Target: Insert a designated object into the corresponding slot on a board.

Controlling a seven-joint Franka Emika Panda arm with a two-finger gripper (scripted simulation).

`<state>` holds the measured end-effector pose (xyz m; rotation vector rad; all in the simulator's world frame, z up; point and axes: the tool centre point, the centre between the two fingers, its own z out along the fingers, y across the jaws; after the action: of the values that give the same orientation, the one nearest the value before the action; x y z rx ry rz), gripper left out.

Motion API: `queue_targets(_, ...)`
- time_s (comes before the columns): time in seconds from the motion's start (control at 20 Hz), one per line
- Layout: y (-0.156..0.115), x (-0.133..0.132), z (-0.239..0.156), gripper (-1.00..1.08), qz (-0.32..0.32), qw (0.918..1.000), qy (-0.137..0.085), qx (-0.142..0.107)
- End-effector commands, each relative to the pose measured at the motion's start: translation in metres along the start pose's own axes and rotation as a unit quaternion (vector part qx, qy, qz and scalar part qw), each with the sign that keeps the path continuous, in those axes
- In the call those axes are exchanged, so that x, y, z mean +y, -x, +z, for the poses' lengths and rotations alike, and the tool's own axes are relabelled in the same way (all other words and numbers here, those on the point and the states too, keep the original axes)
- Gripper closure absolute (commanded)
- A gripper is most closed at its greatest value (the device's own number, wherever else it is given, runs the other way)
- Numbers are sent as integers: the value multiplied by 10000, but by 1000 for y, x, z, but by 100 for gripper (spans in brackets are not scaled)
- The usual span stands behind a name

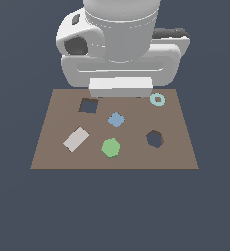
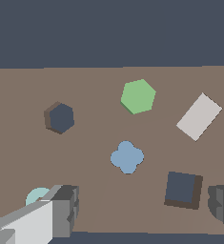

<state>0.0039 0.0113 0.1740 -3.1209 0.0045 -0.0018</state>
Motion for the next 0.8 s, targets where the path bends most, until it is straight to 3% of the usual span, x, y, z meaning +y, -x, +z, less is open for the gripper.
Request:
queue_targets(0.0,0,0,0,-92,0,10000,0,0)
queue_targets(0.75,-10,-4,14,-92,724,9974,13,8)
